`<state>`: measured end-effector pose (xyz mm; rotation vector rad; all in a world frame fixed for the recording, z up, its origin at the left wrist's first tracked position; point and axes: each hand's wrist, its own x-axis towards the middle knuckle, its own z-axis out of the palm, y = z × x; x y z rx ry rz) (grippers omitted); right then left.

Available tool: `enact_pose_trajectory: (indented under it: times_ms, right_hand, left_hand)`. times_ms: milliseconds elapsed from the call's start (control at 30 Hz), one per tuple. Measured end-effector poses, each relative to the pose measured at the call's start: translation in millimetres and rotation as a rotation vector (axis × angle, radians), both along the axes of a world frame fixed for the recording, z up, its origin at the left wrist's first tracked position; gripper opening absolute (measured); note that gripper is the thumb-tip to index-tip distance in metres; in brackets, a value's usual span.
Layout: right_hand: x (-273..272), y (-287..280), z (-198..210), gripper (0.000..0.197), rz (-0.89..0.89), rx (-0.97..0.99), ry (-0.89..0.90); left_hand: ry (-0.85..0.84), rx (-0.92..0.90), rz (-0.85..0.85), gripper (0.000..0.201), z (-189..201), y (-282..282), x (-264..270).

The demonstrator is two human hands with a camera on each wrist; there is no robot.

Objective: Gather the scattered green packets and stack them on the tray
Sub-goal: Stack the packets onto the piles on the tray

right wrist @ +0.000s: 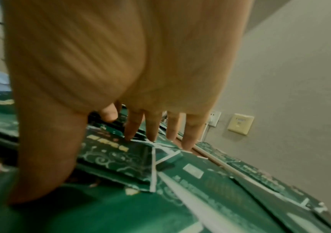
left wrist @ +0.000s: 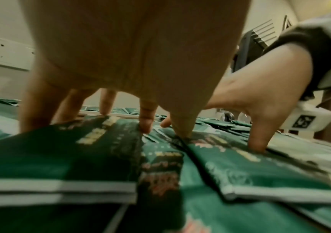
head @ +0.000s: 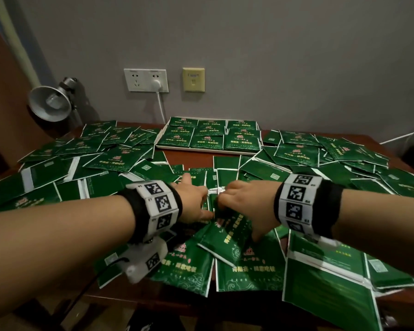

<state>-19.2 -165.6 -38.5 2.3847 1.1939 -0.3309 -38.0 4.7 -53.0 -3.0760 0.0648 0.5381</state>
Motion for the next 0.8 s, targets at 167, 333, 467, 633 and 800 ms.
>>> enact_pose_trajectory:
  times_ms: [167, 333, 467, 633, 800]
  right_hand:
    - [3, 3, 0, 0.057, 0.103, 0.052, 0.020]
    - [7, -1, -2, 0.047, 0.128, 0.108, 0.004]
    - [21, -7, 1, 0.038, 0.076, 0.208, 0.050]
    - [55, -10, 10, 0.035, -0.060, 0.408, 0.103]
    - [113, 1, 26, 0.033, -0.202, 0.506, 0.084]
  left_hand:
    - [-0.094, -0.053, -0.010, 0.043, -9, 11, 5]
    - [-0.075, -0.012, 0.003, 0.045, -6, 18, 17]
    - [-0.095, -0.043, -0.020, 0.041, 1, 30, 35]
    - [-0.234, -0.083, -0.059, 0.044, 19, 58, 71]
    - [-0.361, 0.018, -0.139, 0.037, 46, 95, 139]
